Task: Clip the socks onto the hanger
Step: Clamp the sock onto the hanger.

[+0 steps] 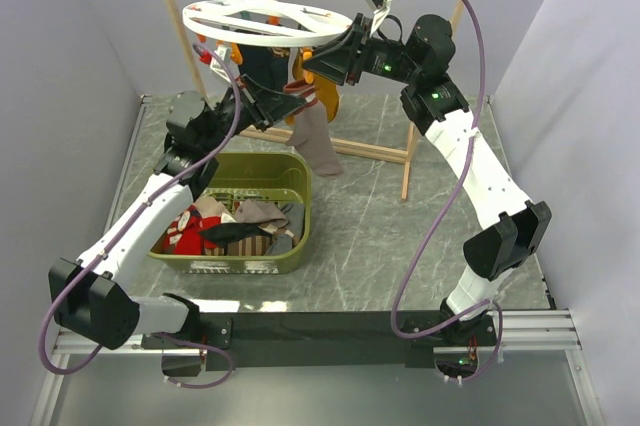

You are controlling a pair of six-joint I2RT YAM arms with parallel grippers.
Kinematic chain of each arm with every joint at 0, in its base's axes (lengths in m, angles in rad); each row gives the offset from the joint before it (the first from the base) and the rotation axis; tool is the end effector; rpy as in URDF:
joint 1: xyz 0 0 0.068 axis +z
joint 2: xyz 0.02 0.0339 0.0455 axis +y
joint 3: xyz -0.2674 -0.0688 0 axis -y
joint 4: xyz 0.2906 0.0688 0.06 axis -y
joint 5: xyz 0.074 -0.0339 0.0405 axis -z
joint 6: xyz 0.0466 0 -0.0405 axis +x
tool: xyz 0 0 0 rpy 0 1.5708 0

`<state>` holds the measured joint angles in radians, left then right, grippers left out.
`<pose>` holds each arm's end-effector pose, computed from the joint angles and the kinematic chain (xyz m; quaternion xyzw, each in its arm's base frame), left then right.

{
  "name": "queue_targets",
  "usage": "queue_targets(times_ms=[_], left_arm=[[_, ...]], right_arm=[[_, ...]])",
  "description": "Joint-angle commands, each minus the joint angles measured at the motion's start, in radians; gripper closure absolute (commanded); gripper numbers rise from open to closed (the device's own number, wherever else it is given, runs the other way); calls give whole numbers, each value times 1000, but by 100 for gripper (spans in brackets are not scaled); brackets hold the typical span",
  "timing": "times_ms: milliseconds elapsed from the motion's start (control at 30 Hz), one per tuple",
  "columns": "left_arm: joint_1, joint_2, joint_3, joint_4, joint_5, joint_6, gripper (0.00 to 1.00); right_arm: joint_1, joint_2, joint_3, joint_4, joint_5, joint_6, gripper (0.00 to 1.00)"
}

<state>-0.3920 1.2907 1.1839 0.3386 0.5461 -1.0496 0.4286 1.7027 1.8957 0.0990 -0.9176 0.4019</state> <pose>0.3162 -0.1569 0.4253 0.0072 0.6339 -0.6241 0.4568 0.3729 0.2111 0.5227 -0.3625 0.5302 0.5321 0.5517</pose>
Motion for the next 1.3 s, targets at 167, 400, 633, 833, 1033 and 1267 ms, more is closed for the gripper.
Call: queue_targets(times_ms=[167, 400, 633, 833, 1033, 1267], left_arm=[[24, -5, 20, 91, 21, -194, 99], [24, 12, 14, 149, 54, -282, 99], [22, 35, -24, 206, 74, -381, 99], [22, 44, -41, 261, 80, -421, 99], [24, 58, -69, 359, 90, -461, 99], [24, 62, -35, 352, 106, -435, 99]], right_arm=[[-5, -26, 0, 82, -53, -26, 100], [-4, -31, -20, 120, -63, -60, 100], [-4, -40, -35, 180, -67, -69, 100], [-4, -31, -40, 219, -87, -51, 100], [-4, -21, -29, 225, -105, -37, 100], [-2, -28, -43, 223, -106, -43, 100]])
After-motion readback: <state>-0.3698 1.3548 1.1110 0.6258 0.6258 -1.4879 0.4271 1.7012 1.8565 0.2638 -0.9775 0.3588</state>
